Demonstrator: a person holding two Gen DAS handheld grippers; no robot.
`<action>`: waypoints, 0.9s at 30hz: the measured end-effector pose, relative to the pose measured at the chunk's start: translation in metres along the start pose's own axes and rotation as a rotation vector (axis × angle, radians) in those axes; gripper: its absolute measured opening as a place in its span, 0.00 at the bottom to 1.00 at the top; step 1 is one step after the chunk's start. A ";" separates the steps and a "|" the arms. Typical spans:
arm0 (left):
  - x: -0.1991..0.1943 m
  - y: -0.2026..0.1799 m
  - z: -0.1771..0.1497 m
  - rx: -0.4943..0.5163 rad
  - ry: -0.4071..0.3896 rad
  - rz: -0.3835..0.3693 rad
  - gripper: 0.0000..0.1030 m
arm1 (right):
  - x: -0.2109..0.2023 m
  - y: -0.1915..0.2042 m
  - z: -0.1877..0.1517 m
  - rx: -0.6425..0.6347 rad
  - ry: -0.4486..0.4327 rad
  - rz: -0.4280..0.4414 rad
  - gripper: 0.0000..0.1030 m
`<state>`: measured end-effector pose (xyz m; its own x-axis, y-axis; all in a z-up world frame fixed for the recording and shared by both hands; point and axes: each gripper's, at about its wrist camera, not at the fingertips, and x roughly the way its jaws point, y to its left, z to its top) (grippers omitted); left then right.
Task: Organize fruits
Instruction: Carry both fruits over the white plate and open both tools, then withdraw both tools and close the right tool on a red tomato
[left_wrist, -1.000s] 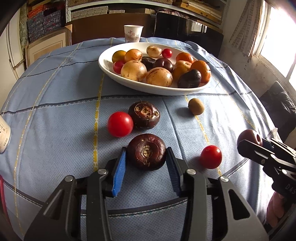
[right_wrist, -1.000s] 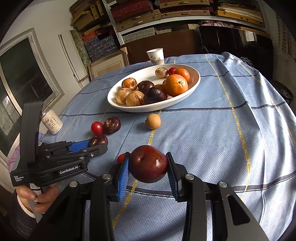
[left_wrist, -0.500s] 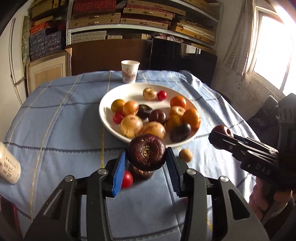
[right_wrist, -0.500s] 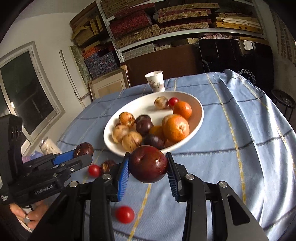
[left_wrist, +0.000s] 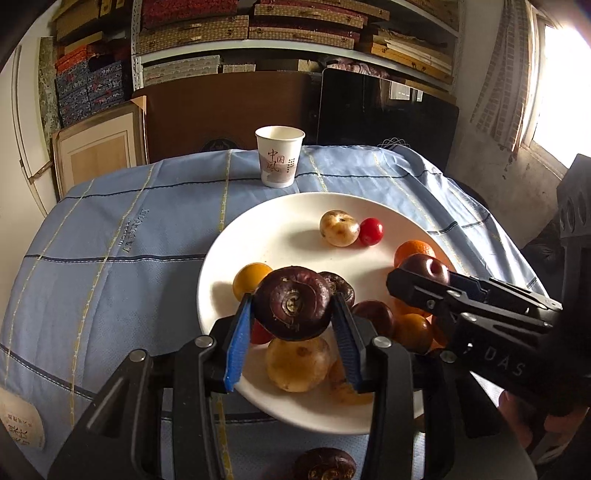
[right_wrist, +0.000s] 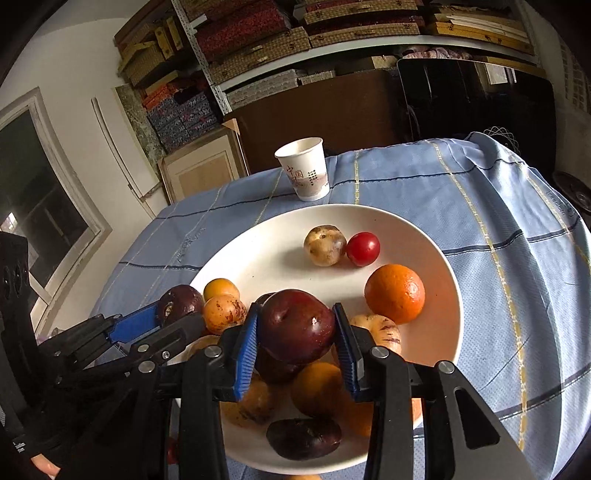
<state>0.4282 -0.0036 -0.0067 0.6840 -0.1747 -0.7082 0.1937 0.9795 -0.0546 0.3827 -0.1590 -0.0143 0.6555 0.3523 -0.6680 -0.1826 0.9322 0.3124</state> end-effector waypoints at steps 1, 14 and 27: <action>0.001 0.000 -0.001 0.000 -0.002 0.007 0.44 | 0.003 0.000 0.000 -0.003 0.008 -0.001 0.39; -0.094 0.007 -0.032 -0.041 -0.159 0.041 0.85 | -0.076 -0.015 -0.029 0.061 -0.099 0.077 0.48; -0.100 0.020 -0.131 -0.110 -0.033 0.143 0.95 | -0.093 0.007 -0.129 -0.043 0.043 0.075 0.57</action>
<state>0.2713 0.0469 -0.0290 0.7218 -0.0343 -0.6912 0.0157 0.9993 -0.0332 0.2264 -0.1748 -0.0372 0.6065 0.4238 -0.6727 -0.2620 0.9054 0.3342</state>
